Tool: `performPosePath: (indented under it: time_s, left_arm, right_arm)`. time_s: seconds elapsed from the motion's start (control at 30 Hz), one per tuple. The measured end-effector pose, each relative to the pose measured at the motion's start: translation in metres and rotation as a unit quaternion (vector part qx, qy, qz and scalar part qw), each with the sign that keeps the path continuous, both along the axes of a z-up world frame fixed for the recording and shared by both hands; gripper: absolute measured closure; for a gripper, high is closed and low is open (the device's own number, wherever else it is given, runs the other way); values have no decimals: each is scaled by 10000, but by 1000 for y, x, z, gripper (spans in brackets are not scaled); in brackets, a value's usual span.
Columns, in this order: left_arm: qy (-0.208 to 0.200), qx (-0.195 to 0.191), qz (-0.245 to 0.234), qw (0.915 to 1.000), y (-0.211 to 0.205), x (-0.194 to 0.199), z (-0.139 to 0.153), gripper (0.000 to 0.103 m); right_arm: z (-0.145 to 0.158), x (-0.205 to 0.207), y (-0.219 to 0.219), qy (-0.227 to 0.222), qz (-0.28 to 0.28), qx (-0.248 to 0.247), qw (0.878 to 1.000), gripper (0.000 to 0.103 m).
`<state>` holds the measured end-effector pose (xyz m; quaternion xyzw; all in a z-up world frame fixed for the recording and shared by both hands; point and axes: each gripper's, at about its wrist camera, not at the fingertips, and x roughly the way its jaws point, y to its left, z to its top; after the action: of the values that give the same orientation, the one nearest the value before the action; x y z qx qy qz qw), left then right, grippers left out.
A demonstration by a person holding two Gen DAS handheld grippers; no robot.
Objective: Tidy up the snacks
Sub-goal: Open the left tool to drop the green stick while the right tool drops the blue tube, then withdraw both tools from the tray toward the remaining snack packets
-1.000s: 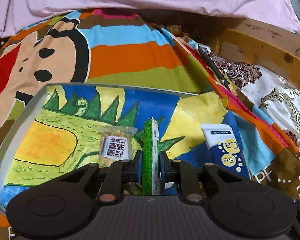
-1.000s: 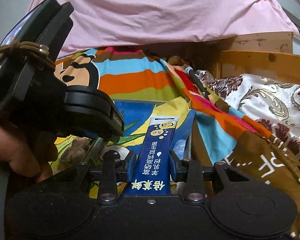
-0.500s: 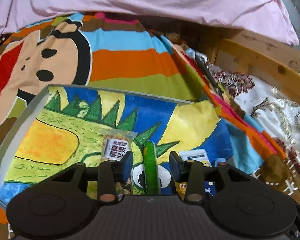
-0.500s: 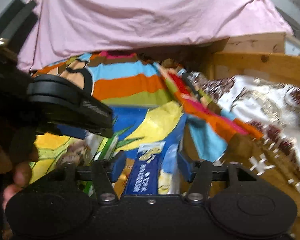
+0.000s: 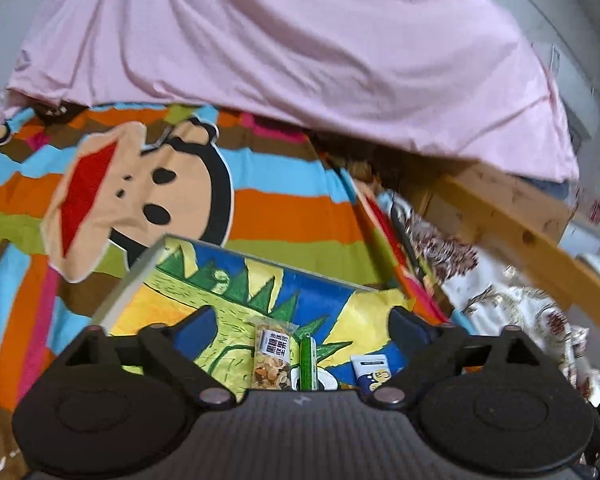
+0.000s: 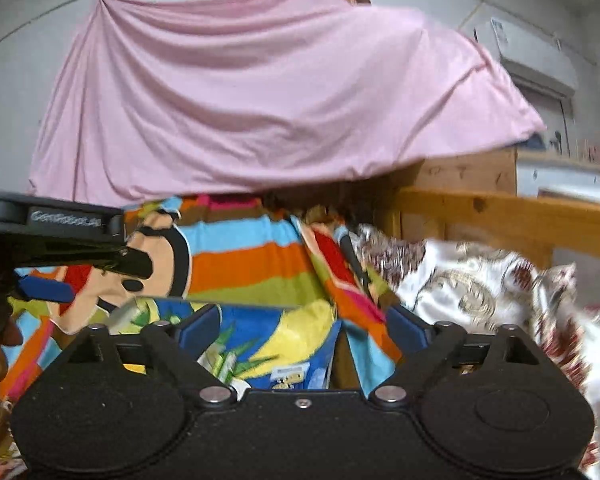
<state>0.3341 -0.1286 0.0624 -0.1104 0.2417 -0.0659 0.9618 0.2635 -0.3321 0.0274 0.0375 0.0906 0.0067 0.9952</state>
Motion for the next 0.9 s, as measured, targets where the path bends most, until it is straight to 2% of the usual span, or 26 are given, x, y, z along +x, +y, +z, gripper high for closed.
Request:
performPosePath:
  time_s: [0.2,0.37,0.5,0.9]
  left_arm:
    - [-459,-10,31,9989,19,-57,19,1]
    - [-686,-26,164,9975,33,-100,29,1]
    - [-854,102,246,9960,41,-129,31,1]
    - [-716,298,410,9961,76,-190,13,0]
  right_arm:
    - [24,-47,4,-350,2,-71,9994,1]
    - [35,-82,4,-503,-9,1,9987,1]
    - [37,-106,7,-556,34,40,9984,1]
    - [29,-162,28,-571,127,-195,9981,1]
